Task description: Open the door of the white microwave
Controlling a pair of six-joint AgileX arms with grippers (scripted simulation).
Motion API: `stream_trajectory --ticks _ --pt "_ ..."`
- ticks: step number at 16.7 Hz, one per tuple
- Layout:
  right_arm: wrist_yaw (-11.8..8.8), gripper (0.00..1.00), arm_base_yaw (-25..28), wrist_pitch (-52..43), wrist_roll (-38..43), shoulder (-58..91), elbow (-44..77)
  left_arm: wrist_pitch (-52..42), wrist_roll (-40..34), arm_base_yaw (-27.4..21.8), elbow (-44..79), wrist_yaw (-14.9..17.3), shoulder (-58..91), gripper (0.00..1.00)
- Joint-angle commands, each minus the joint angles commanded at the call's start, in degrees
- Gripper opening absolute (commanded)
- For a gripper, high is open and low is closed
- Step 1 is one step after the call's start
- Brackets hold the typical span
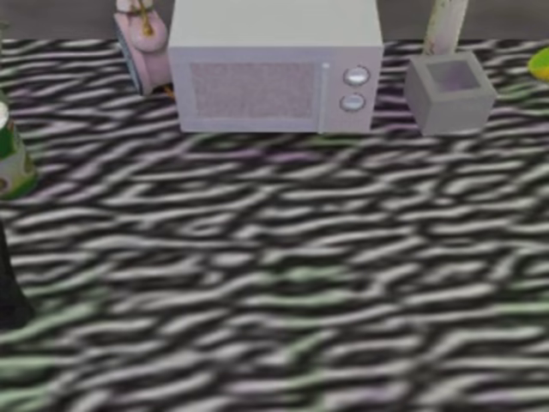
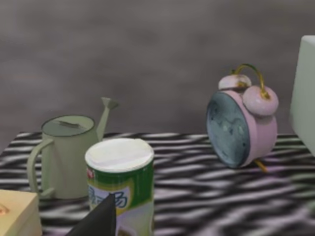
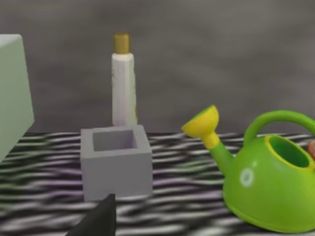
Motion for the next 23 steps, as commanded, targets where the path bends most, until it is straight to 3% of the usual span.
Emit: stream_trajectory --ticks 4,7,23 --pt "0.0 1.00 0.0 0.0 0.0 0.0 0.0 -0.3 -0.4 -1.1 1.6 -0.9 1.8 1.00" --pt "0.0 1.00 0.0 0.0 0.0 0.0 0.0 -1.1 -2.1 -5.0 7.5 -4.4 9.0 1.00" --pt "0.0 1.00 0.0 0.0 0.0 0.0 0.0 -2.6 -23.1 -41.7 70.4 -36.9 95.7 1.00"
